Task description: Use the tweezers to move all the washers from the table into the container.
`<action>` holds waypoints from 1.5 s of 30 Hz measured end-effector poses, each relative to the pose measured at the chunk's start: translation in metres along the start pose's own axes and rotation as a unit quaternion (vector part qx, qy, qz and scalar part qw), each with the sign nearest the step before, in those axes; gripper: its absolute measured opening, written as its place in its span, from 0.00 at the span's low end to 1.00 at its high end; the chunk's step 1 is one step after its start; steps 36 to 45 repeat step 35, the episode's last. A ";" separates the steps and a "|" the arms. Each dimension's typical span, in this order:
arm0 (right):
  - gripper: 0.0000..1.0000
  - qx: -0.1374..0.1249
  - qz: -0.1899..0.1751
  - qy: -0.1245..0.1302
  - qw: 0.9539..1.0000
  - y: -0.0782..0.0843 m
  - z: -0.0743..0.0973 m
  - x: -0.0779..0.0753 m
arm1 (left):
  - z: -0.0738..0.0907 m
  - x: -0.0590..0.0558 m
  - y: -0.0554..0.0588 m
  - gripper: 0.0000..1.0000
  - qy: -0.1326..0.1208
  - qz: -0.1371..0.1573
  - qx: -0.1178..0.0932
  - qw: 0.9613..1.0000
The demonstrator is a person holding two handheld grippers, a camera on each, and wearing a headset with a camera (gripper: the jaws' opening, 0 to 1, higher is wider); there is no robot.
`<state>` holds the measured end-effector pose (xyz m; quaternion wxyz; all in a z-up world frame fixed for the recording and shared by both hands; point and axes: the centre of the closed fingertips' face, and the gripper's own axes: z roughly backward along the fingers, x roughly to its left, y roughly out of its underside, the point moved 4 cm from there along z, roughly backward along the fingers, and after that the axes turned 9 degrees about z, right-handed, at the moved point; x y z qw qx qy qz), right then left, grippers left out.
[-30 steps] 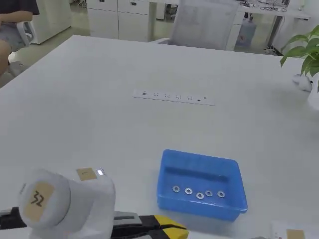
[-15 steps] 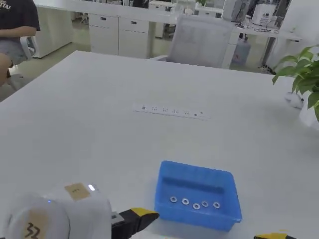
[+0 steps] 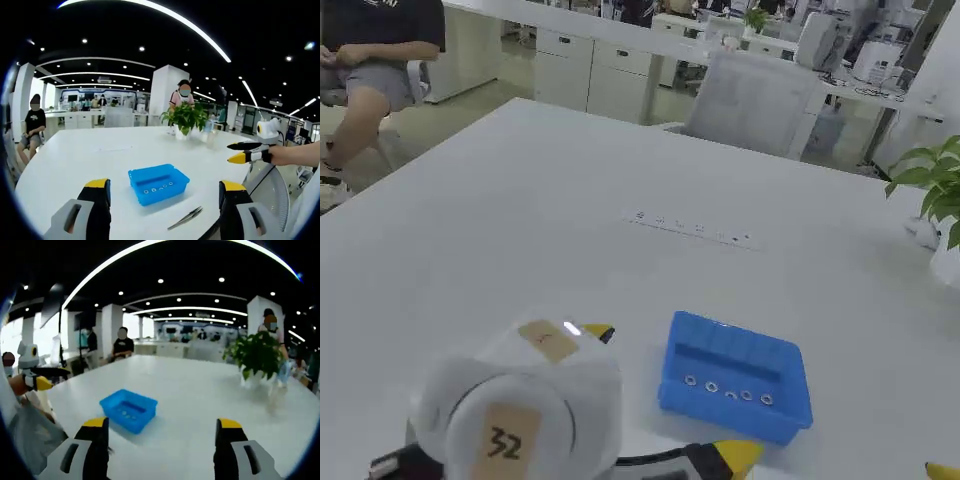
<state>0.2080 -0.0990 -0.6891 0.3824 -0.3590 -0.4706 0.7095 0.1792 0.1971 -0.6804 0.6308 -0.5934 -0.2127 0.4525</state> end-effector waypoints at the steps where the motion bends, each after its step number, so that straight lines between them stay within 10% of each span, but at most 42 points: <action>1: 0.89 -0.007 0.003 0.003 1.000 -0.005 0.002 -0.001 | 0.002 0.000 -0.002 0.94 -0.004 0.000 -0.008 1.000; 14: 0.99 -0.041 0.014 -0.054 0.998 0.008 -0.025 -0.025 | -0.009 -0.004 -0.011 0.99 -0.075 0.016 -0.042 0.996; 24: 0.99 -0.102 -0.002 -0.070 0.992 0.001 -0.007 -0.048 | -0.024 -0.008 0.001 0.99 -0.128 0.053 -0.072 0.988; 35: 0.99 -0.121 0.023 -0.054 0.991 0.000 -0.002 -0.039 | -0.025 0.017 0.013 0.99 -0.162 0.024 -0.041 0.986; 45: 0.99 -0.121 0.023 -0.054 0.991 0.000 -0.002 -0.039 | -0.025 0.017 0.013 0.99 -0.162 0.024 -0.041 0.986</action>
